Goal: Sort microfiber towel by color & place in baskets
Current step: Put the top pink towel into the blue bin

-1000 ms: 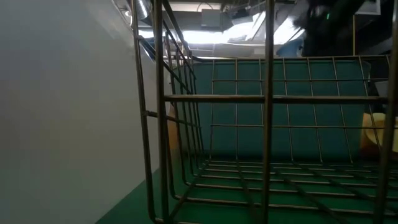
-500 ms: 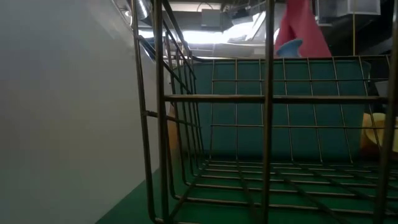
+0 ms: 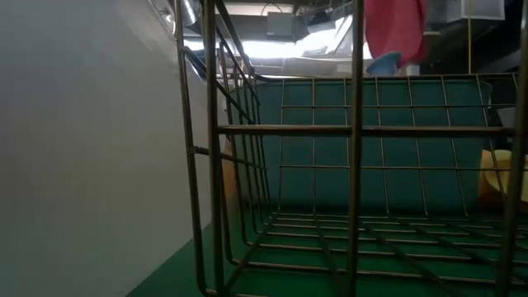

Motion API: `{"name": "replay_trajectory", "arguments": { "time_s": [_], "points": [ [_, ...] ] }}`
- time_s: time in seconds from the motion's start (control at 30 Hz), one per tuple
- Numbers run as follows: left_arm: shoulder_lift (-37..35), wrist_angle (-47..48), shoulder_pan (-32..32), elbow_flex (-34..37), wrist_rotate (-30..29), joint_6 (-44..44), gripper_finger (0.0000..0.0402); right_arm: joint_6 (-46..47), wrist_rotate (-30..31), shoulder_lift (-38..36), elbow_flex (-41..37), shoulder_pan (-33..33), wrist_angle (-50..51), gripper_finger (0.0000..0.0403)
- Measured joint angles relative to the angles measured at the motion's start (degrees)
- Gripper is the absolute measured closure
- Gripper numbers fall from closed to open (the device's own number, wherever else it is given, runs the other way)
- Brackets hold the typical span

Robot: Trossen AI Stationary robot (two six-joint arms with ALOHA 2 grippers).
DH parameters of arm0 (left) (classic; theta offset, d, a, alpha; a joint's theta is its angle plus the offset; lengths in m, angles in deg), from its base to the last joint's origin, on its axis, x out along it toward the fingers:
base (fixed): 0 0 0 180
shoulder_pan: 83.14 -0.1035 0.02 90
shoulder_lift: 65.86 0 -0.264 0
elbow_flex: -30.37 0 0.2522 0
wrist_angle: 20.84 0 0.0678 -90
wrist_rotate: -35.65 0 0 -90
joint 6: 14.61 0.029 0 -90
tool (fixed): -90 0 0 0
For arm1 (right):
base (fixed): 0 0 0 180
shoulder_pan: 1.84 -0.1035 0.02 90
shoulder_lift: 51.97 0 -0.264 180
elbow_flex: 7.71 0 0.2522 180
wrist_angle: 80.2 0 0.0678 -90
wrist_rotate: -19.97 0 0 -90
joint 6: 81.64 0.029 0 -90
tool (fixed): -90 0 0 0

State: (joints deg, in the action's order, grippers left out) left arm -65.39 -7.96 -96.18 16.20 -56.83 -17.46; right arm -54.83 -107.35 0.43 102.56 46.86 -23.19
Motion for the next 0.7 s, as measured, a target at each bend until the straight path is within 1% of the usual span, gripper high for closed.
{"name": "replay_trajectory", "arguments": {
  "time_s": [0.13,0.33,0.43,0.63,0.7],
  "points": [
    [0.0,0.0,0.0,0.0,0.0,-0.7,0.0256,2.0,-3.5,-0.2,0.0,0.0,-3.6,0.0402],
    [0.0,0.0,0.0,0.0,0.0,-1.6,0.0256,2.9,-3.9,0.0,0.0,0.0,-6.2,0.0402],
    [0.0,0.0,0.0,0.0,0.0,-1.6,0.0256,2.9,-5.2,0.8,0.0,0.0,-8.8,0.0402],
    [0.0,0.0,0.0,0.0,0.0,-1.6,0.0256,4.8,-10.2,4.7,0.0,0.0,-16.0,0.0403],
    [0.0,0.0,0.0,0.0,0.0,-1.6,0.0256,5.6,-10.9,6.5,0.0,-0.2,-18.4,0.0403]
  ]
}}
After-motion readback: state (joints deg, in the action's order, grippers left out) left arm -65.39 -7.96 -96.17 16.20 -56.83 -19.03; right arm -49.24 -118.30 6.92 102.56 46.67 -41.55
